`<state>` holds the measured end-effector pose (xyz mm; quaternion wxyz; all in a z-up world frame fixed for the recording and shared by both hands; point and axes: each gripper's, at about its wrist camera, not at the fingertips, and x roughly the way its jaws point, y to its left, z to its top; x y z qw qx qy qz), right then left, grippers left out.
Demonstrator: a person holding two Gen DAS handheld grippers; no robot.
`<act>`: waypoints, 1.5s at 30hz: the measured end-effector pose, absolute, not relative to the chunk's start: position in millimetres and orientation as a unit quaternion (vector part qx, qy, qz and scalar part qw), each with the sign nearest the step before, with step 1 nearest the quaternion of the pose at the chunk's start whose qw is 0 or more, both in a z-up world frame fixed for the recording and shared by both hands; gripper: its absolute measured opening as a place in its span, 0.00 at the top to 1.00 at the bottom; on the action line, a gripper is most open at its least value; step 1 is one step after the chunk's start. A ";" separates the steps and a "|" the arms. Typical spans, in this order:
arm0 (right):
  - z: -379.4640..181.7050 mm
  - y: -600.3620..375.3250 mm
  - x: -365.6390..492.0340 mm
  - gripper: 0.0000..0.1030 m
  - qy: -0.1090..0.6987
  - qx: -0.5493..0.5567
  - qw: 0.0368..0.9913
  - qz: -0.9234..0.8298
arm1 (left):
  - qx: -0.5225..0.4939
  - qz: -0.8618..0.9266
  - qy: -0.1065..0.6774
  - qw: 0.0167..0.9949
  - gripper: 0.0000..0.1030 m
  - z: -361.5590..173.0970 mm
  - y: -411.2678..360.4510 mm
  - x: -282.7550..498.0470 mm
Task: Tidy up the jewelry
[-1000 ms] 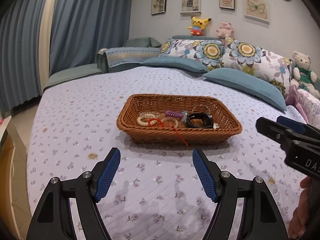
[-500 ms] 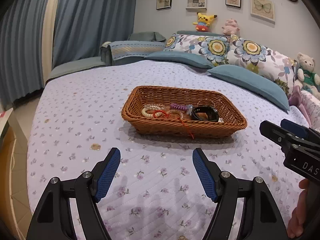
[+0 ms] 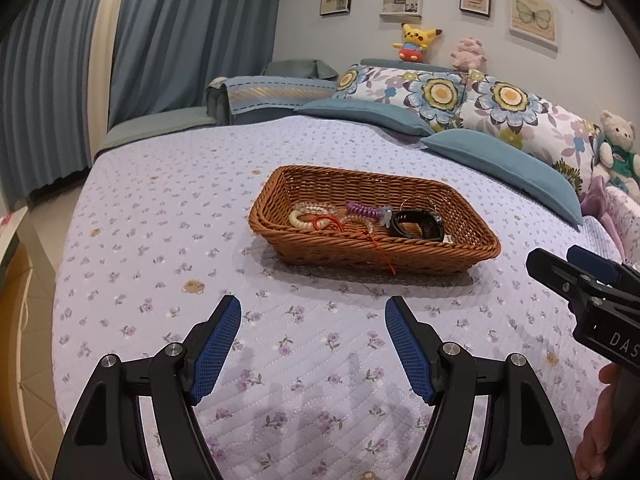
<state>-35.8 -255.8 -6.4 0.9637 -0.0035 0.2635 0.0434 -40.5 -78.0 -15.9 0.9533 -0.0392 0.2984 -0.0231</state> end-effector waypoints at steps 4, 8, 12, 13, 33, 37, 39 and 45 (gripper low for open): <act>-6.6 -255.5 -34.8 0.21 0.266 -0.003 0.963 0.043 | -0.045 -0.024 0.300 0.952 0.27 -16.5 -76.6 -40.0; -7.5 -255.8 -34.4 0.21 0.267 -0.004 0.963 0.043 | -0.044 -0.024 0.301 0.952 0.27 -17.1 -77.1 -39.5; -7.7 -255.4 -34.2 0.21 0.267 -0.004 0.963 0.042 | -0.034 -0.020 0.301 0.953 0.27 -17.6 -77.9 -39.1; -7.7 -255.5 -34.3 0.21 0.267 -0.004 0.963 0.042 | -0.033 -0.020 0.301 0.953 0.27 -17.6 -78.3 -38.9; -11.6 -257.7 -31.9 0.20 0.273 -0.004 0.961 0.043 | -0.008 -0.010 0.295 0.955 0.27 -16.7 -83.1 -41.6; -11.8 -257.2 -32.4 0.19 0.272 -0.007 0.961 0.043 | -0.003 -0.008 0.299 0.954 0.27 -18.0 -83.9 -39.6; -11.5 -256.9 -32.4 0.18 0.273 -0.006 0.961 0.042 | -0.003 -0.008 0.298 0.954 0.27 -17.4 -84.2 -40.3; -11.6 -255.6 -32.3 0.18 0.273 -0.006 0.961 0.042 | 0.001 -0.009 0.296 0.955 0.27 -16.9 -84.9 -41.2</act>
